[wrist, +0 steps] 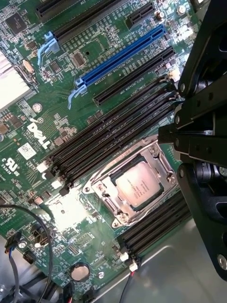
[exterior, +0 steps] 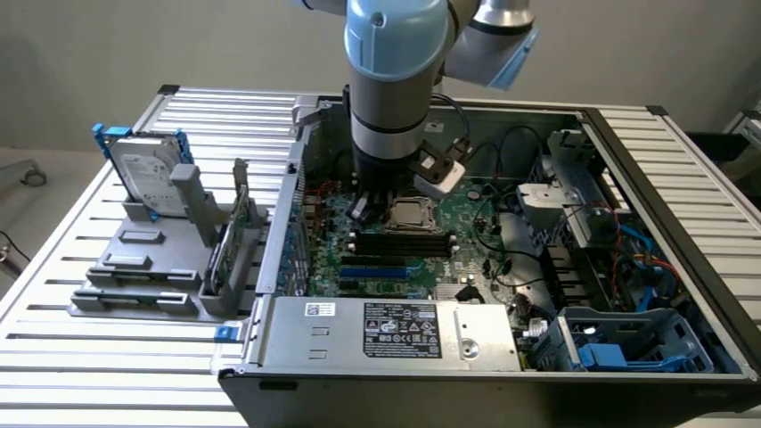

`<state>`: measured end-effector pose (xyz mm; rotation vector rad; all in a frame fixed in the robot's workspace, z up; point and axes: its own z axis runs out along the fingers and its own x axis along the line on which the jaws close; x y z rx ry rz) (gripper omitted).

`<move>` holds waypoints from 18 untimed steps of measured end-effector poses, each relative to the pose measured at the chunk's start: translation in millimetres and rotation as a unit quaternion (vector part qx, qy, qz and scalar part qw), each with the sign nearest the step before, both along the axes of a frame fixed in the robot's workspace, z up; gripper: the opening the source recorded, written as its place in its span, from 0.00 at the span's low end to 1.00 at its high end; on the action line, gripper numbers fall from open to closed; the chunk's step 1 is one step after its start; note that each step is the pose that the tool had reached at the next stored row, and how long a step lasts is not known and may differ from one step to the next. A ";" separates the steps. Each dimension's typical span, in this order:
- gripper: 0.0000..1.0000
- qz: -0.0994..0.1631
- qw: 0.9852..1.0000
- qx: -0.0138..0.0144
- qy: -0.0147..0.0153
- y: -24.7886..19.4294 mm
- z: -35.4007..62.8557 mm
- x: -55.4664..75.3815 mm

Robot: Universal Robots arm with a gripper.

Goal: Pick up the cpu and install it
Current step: 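Install the first cpu locking lever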

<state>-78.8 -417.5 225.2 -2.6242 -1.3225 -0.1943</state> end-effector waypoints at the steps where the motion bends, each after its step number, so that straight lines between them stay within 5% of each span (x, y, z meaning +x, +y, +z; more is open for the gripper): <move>1: 0.11 0.000 1.000 -0.001 0.000 0.1 -1.0 -0.2; 10: 0.11 0.000 1.000 -0.008 -0.001 0.6 -9.2 -2.3; 18: 0.11 0.000 1.000 -0.008 -0.001 1.9 -11.5 -4.7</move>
